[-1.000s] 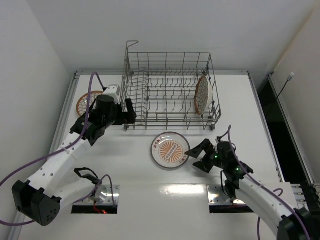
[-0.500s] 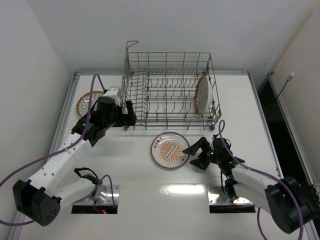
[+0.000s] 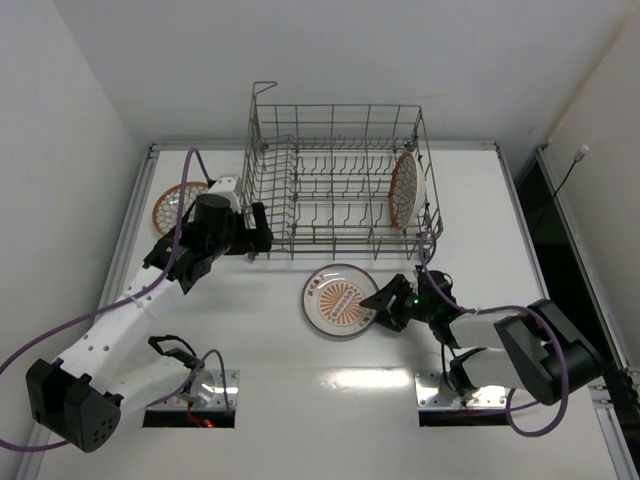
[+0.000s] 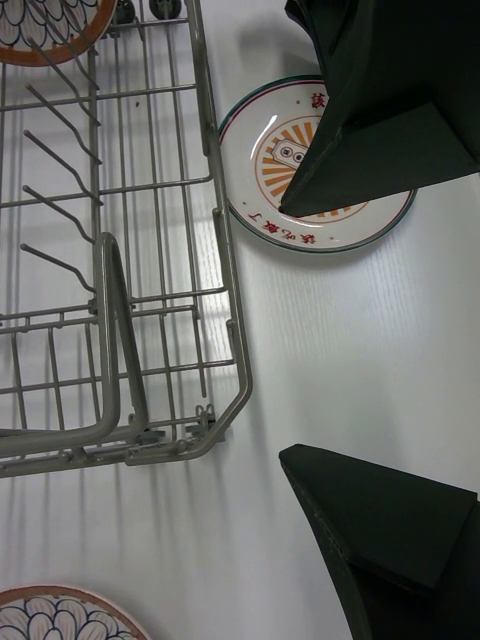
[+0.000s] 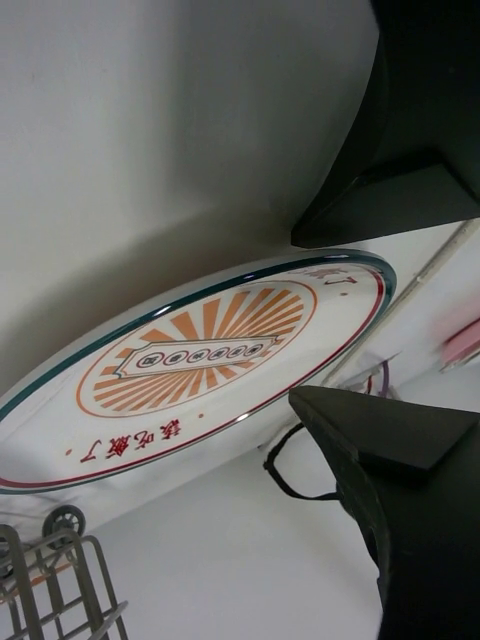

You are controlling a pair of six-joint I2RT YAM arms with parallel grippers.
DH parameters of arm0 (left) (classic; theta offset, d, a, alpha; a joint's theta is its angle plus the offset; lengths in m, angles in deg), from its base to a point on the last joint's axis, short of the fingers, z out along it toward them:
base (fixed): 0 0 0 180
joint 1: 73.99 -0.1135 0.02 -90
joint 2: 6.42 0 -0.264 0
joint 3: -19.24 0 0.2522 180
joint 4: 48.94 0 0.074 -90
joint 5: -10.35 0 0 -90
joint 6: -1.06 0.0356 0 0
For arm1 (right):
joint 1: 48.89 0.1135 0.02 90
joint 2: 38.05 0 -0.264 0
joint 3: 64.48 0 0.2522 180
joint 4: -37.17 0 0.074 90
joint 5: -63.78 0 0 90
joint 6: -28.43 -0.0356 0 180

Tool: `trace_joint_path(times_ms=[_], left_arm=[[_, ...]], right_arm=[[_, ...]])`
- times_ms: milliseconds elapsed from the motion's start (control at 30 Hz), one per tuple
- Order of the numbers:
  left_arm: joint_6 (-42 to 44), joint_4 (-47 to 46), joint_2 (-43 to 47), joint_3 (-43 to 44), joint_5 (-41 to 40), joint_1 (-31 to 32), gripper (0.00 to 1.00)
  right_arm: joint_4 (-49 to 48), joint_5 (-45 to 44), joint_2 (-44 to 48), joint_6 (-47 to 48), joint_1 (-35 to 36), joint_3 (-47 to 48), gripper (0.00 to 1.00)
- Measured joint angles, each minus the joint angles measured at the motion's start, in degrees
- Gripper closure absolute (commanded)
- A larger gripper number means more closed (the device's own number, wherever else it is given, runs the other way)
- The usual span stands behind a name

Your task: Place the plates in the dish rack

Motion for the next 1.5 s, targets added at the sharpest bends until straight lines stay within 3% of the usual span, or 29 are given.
trace_joint_path(times_ms=[333,533,567,633,767,1000,1300,1500], left_arm=[[0.0,0.0,0.0,-0.4,0.3,0.0,0.00],[0.0,0.0,0.0,-0.4,0.3,0.0,0.00],[0.0,0.0,0.0,-0.4,0.2,0.0,0.00],[0.0,0.0,0.0,-0.4,0.2,0.0,0.00],[0.0,0.0,0.0,-0.4,0.1,0.0,0.00],[0.0,0.0,0.1,-0.4,0.2,0.0,0.00],[0.0,0.0,0.1,-0.3,0.4,0.0,0.00],[0.0,0.0,0.1,-0.3,0.4,0.0,0.00]], right_arm=[[-11.1,0.9,-10.4,1.1,0.1,0.0,0.71],[-10.5,0.0,-11.1,2.7,0.3,0.0,0.91],[-9.6,-0.2,-10.7,3.2,0.3,0.0,0.98],[-7.3,-0.4,-8.8,4.5,0.4,0.0,1.00],[3.1,-1.1,1.1,8.0,0.4,-0.1,1.00],[35.3,-5.2,26.5,17.9,0.8,3.0,1.00],[57.3,-5.7,37.3,27.1,0.8,9.2,1.00],[67.9,-7.7,38.9,33.3,0.8,18.5,1.00]])
